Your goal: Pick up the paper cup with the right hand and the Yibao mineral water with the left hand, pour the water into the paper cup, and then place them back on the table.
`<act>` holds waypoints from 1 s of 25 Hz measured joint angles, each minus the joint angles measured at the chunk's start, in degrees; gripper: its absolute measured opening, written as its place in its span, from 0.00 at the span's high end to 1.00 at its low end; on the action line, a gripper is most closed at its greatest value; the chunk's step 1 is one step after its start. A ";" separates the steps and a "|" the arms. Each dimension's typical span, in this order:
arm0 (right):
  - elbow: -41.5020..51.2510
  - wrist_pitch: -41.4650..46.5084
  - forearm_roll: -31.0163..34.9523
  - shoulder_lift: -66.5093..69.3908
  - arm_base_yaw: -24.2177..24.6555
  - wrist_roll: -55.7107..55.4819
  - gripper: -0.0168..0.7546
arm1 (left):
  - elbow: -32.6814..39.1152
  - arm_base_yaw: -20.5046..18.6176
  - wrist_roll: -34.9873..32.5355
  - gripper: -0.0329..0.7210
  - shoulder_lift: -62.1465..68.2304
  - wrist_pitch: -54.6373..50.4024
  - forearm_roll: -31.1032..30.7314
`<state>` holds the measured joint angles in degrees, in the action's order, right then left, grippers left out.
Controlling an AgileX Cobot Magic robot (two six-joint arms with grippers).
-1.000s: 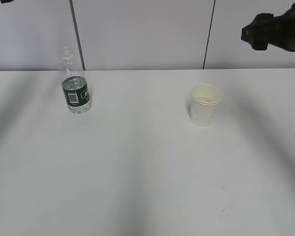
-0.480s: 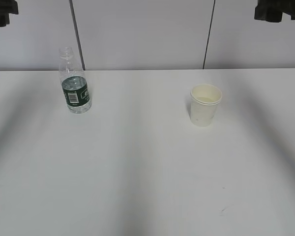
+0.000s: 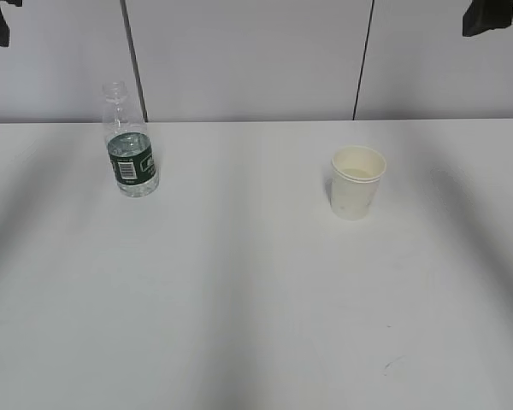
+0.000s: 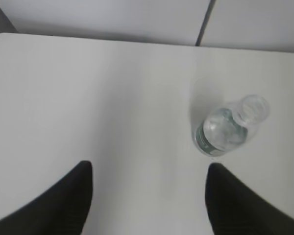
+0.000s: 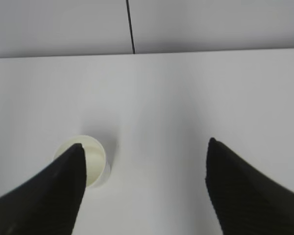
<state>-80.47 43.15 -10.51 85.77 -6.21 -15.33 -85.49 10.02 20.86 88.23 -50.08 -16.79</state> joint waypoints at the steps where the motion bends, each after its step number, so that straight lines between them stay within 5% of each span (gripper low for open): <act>1: -1.29 2.40 0.39 0.69 0.00 0.00 0.21 | -1.62 0.00 -1.85 0.36 0.52 -2.32 1.94; 9: -13.88 26.15 4.18 8.20 0.00 2.39 0.22 | -13.23 0.00 -10.99 0.41 9.71 -20.53 8.48; 19: -18.49 28.08 8.37 10.57 0.00 6.41 0.22 | -13.64 -0.86 -12.35 0.42 10.30 -21.16 14.27; 25: -11.17 28.08 9.08 4.27 0.00 6.90 0.22 | -8.66 -3.17 -13.21 0.42 3.25 -21.03 14.89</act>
<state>-91.64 71.23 -1.43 90.04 -6.21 -8.42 -94.15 6.86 7.65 91.48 -71.12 -1.90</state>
